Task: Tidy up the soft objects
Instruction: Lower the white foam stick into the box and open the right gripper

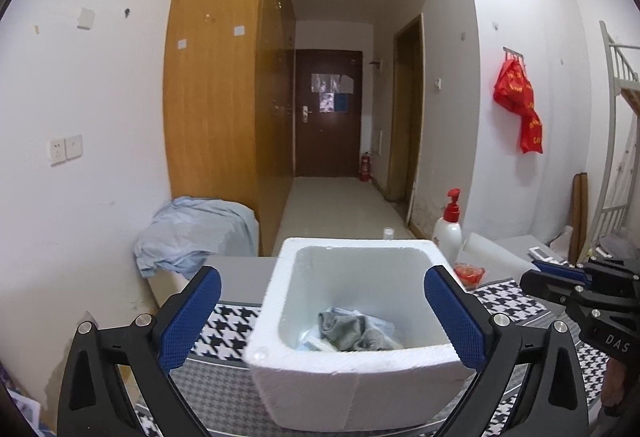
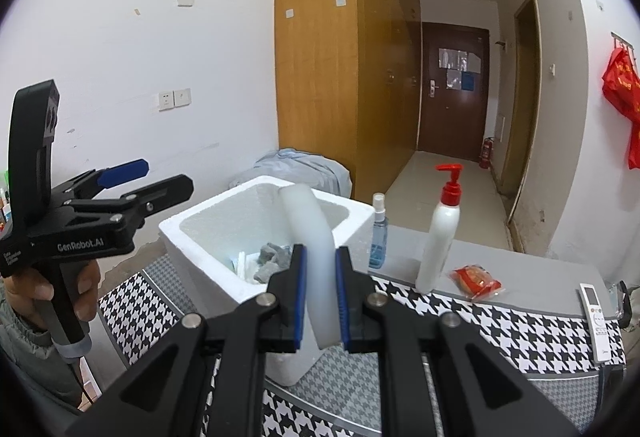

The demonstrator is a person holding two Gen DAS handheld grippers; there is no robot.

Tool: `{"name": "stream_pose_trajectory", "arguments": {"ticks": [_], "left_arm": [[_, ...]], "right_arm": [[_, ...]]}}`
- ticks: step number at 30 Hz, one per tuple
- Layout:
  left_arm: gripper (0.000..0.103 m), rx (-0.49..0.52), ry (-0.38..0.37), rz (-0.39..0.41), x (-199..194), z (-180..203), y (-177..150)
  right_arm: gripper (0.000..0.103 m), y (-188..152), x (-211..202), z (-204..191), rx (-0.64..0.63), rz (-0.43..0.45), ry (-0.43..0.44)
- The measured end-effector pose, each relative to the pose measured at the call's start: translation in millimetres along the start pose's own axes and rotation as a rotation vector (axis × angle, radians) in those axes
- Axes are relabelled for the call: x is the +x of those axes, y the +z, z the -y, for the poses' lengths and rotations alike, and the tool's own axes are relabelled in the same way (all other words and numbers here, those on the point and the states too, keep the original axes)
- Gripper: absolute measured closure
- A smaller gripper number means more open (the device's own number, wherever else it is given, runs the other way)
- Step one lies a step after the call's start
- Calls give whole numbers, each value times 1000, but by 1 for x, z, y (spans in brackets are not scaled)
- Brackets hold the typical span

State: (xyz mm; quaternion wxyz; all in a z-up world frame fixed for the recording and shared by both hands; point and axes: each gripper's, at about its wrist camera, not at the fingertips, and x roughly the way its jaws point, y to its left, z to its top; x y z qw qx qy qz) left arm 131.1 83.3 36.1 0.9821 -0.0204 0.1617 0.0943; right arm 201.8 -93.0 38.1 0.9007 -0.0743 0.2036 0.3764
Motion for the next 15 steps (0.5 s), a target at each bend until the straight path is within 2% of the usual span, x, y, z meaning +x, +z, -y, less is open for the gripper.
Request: {"name": "stream_pose_trajectory", "arguments": {"ticks": [15], "left_arm": [[1,1,21,12,-27,-13,-16]], "right_arm": [[86,12,12,-21,-14,-1,43]]}}
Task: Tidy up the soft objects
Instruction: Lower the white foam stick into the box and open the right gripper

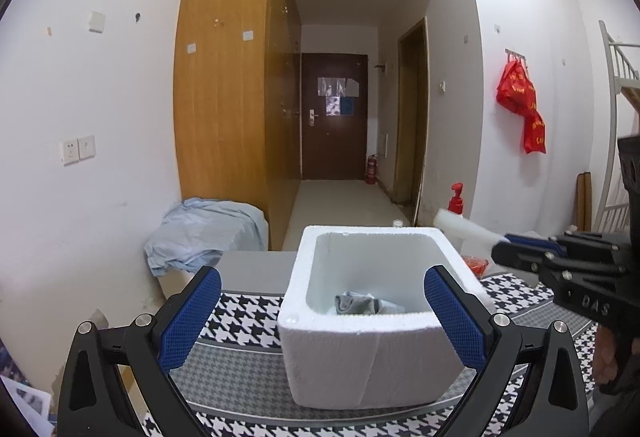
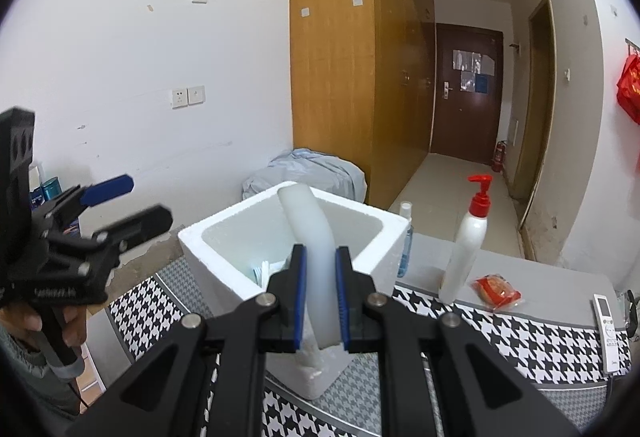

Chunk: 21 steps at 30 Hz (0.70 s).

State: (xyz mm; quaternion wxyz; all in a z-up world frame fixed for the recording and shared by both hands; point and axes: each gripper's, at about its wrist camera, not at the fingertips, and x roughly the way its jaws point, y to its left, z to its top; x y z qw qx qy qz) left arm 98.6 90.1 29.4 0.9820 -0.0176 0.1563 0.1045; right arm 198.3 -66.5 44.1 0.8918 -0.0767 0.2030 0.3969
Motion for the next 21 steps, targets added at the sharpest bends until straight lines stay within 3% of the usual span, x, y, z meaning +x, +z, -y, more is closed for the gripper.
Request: {"name": "stream_pose_trajectory", "arguments": {"ticks": [21], "left_arm": [[1,-37,64,1,-10,-22,-14]], "right_arm": [[86,11,35,-22,-12,-38,11]]}}
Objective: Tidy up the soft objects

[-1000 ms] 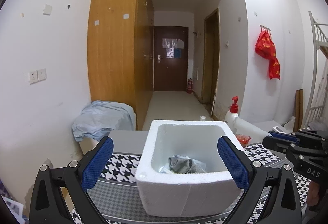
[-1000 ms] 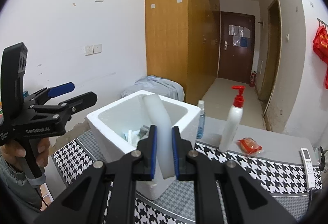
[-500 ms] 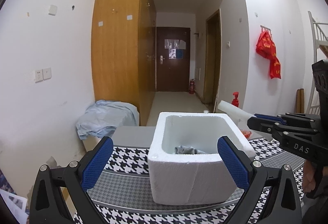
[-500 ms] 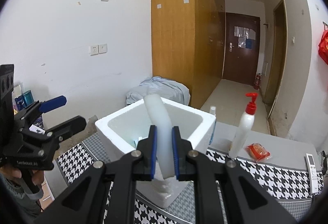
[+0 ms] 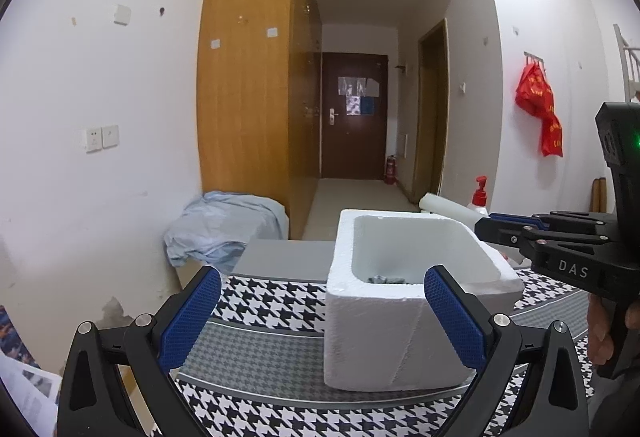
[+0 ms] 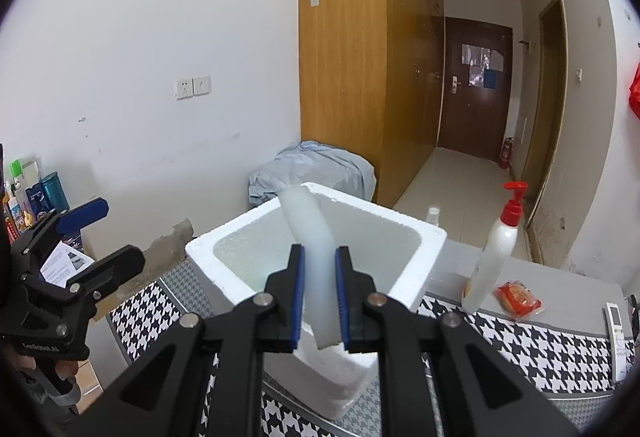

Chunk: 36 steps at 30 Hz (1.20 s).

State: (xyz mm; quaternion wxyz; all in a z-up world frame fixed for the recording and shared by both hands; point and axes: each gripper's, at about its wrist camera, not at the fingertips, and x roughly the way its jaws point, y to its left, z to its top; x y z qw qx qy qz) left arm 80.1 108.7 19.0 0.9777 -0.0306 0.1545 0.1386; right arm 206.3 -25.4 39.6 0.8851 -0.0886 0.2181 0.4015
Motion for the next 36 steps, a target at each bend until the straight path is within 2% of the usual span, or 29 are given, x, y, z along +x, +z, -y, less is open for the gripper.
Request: {"name": "stream_pose_trajectory", "arguments": {"ticks": [13,17,18,19,21,36], "left_arm": [[1,-20,27,-3,-5,-10,-5],[1,-17,29,-3,-6,-11,-6],[1,-19,29,-4,-6,-11,-6],[1,-20,28,-4,-6,-12,-6],[1,-19,31,-2,-6,-12,-6],[1,-16,16,-4,-12,-3,-4]], "right_arm": [[83,3,15,-1,15,-12,2],[73,2,20,-1,28,-23,-23],[58,1,21,-1,32,-27,-28],[38,0,20,0,34,-20,-31],[20,-2,14,-1,31,11,-39],[18,-4,-15,4,33,58,-29]]}}
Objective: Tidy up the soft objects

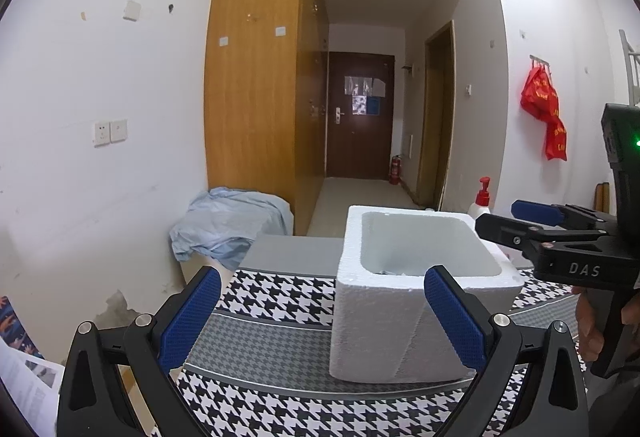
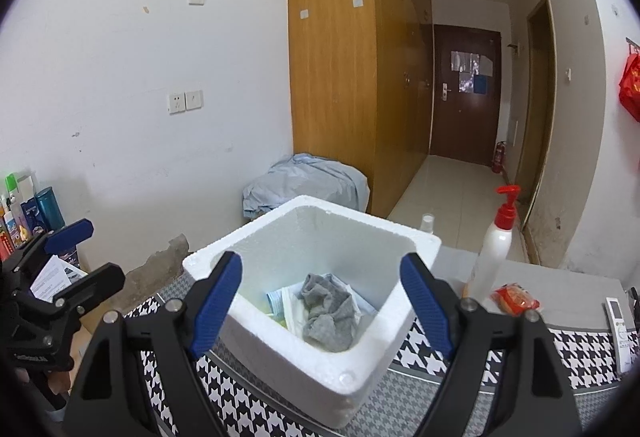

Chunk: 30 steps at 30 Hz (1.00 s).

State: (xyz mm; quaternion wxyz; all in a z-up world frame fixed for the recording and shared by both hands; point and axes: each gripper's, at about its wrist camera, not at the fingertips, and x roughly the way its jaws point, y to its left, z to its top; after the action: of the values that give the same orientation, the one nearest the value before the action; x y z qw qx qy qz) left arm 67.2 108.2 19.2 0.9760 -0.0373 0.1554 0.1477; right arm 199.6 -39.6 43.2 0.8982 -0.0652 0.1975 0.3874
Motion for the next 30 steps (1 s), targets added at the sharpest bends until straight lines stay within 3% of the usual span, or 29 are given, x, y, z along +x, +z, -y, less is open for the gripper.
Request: {"name": "stream_pose_trajectory", "arguments": {"ticks": [10,20,30], "left_arm": [[1,24,-36,20,-12,21,6],[1,43,-80,43,-24,48,12],[1,76,-133,77,-38,75,12]], "right_arm": [[1,-2,-34,8,15,50,-16],[1,-13,-73,17,34,100,-33],[1,-29,-111,32,60,156,-110]]}}
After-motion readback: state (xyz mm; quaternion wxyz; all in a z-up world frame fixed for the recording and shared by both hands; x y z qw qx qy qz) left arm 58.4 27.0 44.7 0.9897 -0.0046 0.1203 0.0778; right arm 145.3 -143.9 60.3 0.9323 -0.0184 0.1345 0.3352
